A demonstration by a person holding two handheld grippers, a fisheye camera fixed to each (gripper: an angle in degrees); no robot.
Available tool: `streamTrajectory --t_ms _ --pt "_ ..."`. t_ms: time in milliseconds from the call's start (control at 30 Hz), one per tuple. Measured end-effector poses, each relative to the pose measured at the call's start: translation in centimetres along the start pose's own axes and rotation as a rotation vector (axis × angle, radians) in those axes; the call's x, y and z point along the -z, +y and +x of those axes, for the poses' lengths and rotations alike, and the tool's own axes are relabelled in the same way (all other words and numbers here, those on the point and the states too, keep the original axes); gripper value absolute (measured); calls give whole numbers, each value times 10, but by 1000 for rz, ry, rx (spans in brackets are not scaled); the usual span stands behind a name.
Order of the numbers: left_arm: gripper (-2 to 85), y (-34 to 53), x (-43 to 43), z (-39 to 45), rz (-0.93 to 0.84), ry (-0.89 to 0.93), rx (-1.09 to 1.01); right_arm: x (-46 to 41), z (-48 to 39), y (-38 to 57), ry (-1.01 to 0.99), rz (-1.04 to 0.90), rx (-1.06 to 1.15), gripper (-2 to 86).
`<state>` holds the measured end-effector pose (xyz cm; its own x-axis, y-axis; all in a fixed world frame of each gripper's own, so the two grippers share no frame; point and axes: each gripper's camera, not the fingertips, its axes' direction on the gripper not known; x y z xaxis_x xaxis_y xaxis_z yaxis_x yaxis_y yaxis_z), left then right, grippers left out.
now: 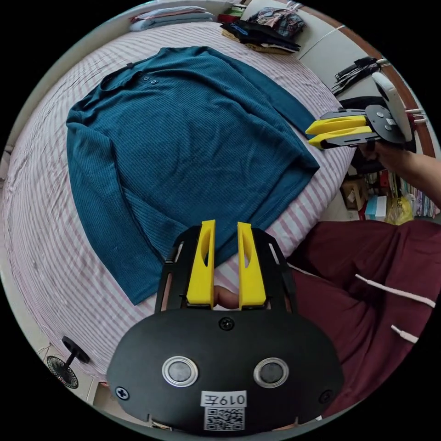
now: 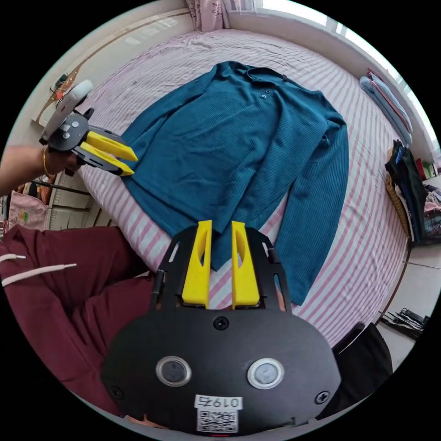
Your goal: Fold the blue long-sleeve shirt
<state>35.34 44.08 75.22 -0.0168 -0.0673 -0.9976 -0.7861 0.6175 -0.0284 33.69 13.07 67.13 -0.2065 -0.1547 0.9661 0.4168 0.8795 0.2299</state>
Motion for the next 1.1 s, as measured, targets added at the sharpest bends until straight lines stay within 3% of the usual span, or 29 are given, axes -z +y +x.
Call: streamTrajectory --t_ms 367,533,600,733,833,1100 --pt "96 18 -43 110 -74 -402 -382 -65 -73 12 208 -102 293 93" --pt "79 36 -49 133 -69 -498 -538 -90 -77 15 291 -146 313 35" --pt "67 40 -44 125 -68 -465 -445 -89 -65 18 258 -125 208 10" --pt "69 62 -20 97 -2 -169 -207 -91 -52 31 215 -106 112 0" --pt "85 77 -13 82 20 -80 -107 -99 -41 44 180 -111 35 -3" --pt "80 104 -21 81 -20 -113 -158 -119 -10 69 68 -96 -199 -4"
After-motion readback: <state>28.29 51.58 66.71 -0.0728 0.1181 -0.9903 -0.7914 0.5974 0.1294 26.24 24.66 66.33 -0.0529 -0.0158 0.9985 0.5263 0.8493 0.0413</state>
